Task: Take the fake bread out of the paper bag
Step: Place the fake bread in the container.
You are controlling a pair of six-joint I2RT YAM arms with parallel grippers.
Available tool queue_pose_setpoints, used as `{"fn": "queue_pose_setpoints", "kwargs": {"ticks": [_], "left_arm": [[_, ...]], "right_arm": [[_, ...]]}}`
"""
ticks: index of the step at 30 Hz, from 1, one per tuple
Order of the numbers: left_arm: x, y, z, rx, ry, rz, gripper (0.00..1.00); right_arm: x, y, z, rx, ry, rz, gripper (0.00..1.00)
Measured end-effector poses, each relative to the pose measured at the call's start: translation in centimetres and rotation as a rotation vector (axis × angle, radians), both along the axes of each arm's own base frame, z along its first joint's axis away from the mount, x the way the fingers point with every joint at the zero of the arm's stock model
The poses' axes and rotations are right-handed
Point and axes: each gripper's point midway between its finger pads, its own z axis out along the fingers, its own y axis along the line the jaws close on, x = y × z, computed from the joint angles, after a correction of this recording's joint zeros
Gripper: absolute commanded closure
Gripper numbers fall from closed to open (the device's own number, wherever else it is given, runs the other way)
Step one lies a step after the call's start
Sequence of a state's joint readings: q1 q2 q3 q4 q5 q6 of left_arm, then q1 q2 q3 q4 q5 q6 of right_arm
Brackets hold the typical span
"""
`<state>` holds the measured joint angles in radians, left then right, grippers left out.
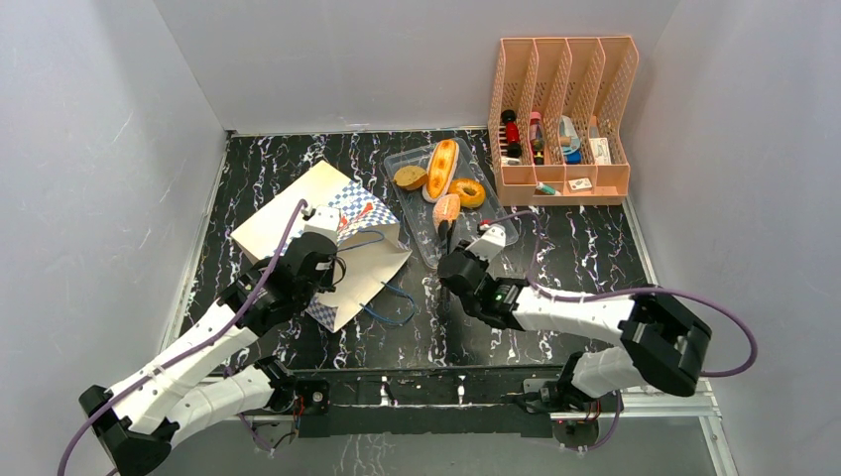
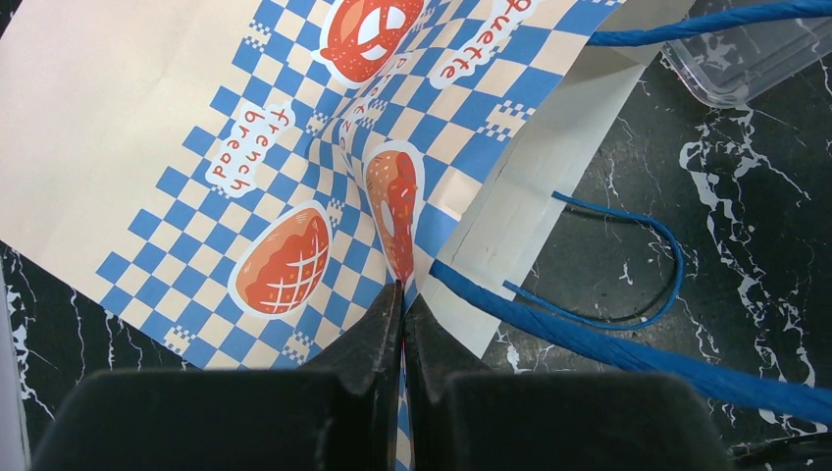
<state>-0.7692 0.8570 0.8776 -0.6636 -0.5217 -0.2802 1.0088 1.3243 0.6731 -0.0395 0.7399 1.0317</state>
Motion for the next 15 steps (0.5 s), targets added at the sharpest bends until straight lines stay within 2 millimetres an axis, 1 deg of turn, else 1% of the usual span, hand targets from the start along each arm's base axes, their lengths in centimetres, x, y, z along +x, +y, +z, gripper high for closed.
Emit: {"fn": "queue_pose_setpoints", "kwargs": {"ticks": [5,11,13,14,15], "left_arm": [[-0.2,0.0,0.1,-0.009,0.002,-0.008,1.00],[-0.4,0.0,0.2,-0.016,-0.002,-0.010,1.00],[-0.4,0.1,0.3,-0.016,-0.002,-0.011,1.00],[-0.4,0.1,0.3,-0.017,-0.002,-0.011,1.00],[-0.5,0.1,0.3,-0.017,-0.002,-0.011,1.00]], "right_arm": [[1.2,0.9,-1.4,-0.018,0.028,0.028,1.00],[1.5,1.3,-3.0,-0.024,0.066,0.046,1.00],[1.6,1.3,-3.5,-0.025,0.079,0.047,0.96],[1.6,1.3,-3.7,-0.026,0.086,0.049,0.92],[1.6,1.3,-3.8,-0.024,0.092,0.051,0.85]]}}
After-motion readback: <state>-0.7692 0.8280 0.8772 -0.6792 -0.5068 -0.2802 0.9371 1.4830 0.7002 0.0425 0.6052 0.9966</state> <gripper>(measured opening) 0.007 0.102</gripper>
